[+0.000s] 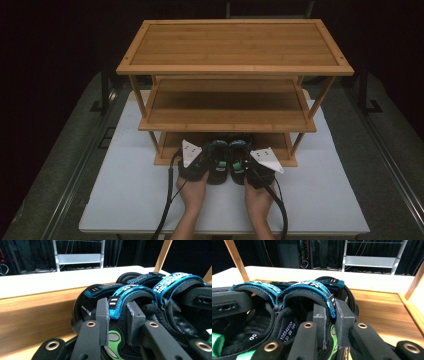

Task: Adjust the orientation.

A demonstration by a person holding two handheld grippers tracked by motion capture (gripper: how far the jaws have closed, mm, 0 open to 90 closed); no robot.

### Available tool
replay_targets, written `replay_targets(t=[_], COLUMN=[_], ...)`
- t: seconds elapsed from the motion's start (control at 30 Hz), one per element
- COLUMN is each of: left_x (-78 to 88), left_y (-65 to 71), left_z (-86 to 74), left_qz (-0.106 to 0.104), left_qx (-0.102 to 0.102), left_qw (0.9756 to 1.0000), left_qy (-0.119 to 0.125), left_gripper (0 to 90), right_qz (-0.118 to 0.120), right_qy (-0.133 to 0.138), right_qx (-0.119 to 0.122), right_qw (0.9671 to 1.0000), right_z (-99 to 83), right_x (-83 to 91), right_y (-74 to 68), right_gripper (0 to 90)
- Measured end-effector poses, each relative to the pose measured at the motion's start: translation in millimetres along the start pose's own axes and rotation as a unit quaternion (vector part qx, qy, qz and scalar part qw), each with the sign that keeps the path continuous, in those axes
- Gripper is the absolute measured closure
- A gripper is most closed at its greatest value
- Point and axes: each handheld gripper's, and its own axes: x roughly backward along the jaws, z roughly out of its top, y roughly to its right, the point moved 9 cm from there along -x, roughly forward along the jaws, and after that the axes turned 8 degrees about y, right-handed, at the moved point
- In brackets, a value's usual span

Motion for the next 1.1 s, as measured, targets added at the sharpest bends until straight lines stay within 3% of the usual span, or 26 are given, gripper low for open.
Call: replay_targets(t=[0.67, 1.1], left_x=[-0.4, 3.8], left_y=[-3.6, -3.9], left_z=[-3.3, 1.7], left_qz=[0.016, 0.011], left_qx=[-0.012, -0.020], left_qw=[0.9998, 0.9997], left_qy=[-0.008, -0.002], left_gripper=[67.8, 64.8], right_qz=[0.001, 0.001], right_qy=[-0.010, -0.002], right_qx=[0.004, 0.005], right_qw=[0.9999, 1.0000], right_z=[-2.2, 0.1], right_x=[-4.3, -2.2], right_y=[3.6, 7.0], right_gripper=[72.1, 66.0])
